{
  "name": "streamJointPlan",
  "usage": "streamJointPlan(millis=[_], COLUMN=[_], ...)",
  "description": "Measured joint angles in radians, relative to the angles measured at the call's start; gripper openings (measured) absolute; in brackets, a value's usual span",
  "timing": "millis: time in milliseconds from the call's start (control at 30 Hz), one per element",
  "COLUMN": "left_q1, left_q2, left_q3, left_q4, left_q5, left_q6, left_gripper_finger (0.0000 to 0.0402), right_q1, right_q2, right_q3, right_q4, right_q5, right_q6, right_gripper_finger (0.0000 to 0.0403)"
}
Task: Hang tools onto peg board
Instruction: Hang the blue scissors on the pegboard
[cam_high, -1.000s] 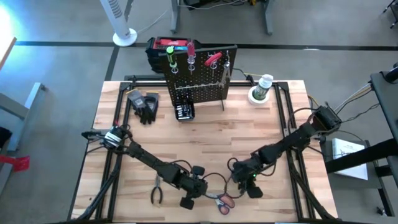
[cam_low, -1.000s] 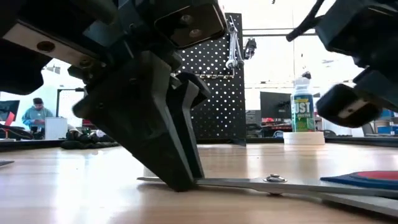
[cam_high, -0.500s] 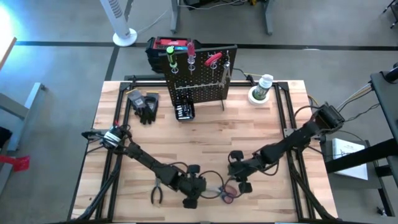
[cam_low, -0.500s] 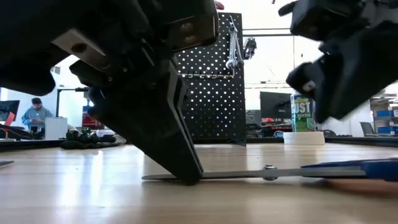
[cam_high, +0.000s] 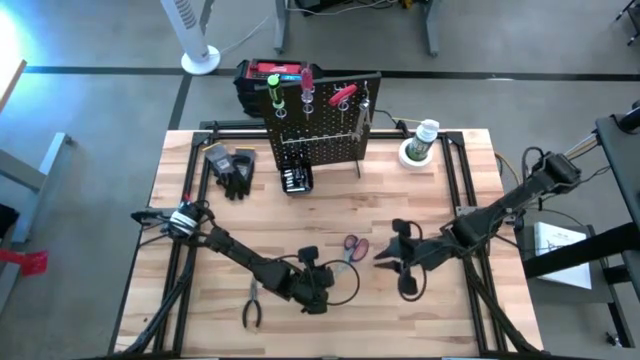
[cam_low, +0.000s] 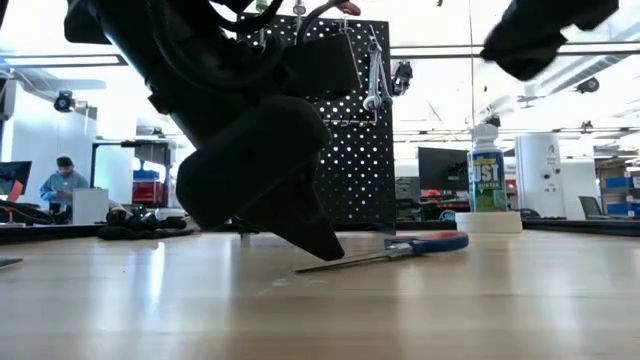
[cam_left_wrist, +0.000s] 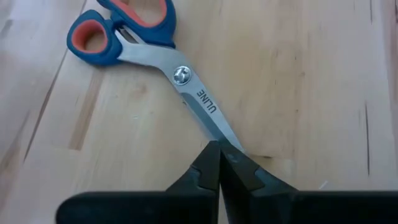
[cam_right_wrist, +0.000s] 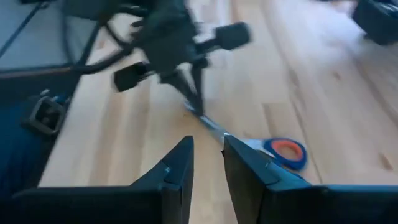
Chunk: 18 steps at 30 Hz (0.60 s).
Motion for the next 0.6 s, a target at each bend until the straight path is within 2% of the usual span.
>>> streamJointPlan(millis=[200, 267, 333, 467, 600], left_q1=[0.000, 0.001, 0.004, 0.009, 0.012], left_q2=[-0.001, -0.001, -0.001, -0.002, -0.003], left_q3=[0.000, 0.000, 0.000, 0.000, 0.001], left_q4=[0.006, 0.007, 0.009, 0.007, 0.006], left_q5=[0.001, 0.003, 0.007, 0.016, 0.019], left_q6=[0.024, 0.032, 0.038, 0.051, 0.051], left_gripper_finger=[0.0002, 0.0001, 0.0001, 0.0001, 0.0001], right_q1=[-0.013, -0.041, -0.077, -0.144, -0.224], right_q2=[0.011, 0.031, 0.060, 0.129, 0.213], right_q3=[-0.126, -0.175, -0.216, -0.258, -0.245], right_q4=[0.050, 0.067, 0.124, 0.287, 0.300], right_q5=[0.167, 0.186, 0.163, 0.061, -0.023], right_q6=[0.194, 0.284, 0.353, 0.380, 0.395], right_gripper_finger=[0.0098, 0.0114, 0.0135, 0.0178, 0.0207])
